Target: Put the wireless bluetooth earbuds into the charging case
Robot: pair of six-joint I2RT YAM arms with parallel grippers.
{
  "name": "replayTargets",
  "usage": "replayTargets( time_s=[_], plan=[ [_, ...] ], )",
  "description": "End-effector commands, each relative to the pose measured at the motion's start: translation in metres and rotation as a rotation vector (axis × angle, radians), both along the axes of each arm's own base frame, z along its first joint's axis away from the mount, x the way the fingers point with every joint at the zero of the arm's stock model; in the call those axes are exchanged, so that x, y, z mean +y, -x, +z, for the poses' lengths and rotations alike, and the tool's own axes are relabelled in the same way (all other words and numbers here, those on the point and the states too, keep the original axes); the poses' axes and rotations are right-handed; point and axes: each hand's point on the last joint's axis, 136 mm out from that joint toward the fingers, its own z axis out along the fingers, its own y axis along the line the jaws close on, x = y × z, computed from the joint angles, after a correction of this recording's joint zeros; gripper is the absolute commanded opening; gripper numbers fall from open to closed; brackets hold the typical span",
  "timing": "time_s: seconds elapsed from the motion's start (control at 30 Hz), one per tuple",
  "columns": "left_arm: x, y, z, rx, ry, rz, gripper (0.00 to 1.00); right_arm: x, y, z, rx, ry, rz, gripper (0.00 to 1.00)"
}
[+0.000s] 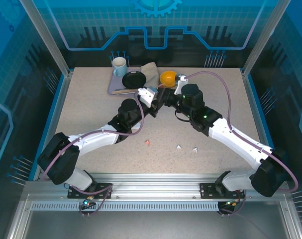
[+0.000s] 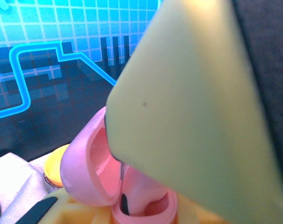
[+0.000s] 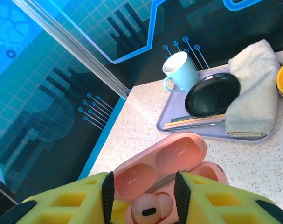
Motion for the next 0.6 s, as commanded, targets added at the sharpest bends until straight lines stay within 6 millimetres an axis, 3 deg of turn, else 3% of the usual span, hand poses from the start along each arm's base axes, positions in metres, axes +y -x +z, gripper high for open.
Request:
replayTargets(
  time_s=[0.0,0.13,0.27,0.37,0.43,0.57],
  plan=[
    [-0.005,0.008,0.047,-0.117,0.098,-0.032,0.00,-0.009,-0.002,-0.008,0.058,-0.002,-0.021,0.44],
    [-0.003,0.008,0.043,-0.112,0.093,-0.025,0.00,-0.018,0.002,0.004,0.043,-0.033,-0.036,0.50],
    [0.002,0.011,0.035,-0.100,0.072,-0.012,0.00,-0.043,0.011,0.024,0.035,-0.073,-0.079,0.53],
    [0.006,0.016,0.029,-0.092,0.057,-0.009,0.00,-0.063,0.018,0.028,0.057,-0.066,-0.112,0.54],
    [0.011,0.018,0.027,-0.091,0.048,0.001,0.00,-0.073,0.023,0.024,0.084,-0.041,-0.128,0.54],
    [0.026,0.023,0.029,-0.105,0.020,0.038,0.00,-0.086,0.035,-0.005,0.202,0.056,-0.154,0.54]
  ],
)
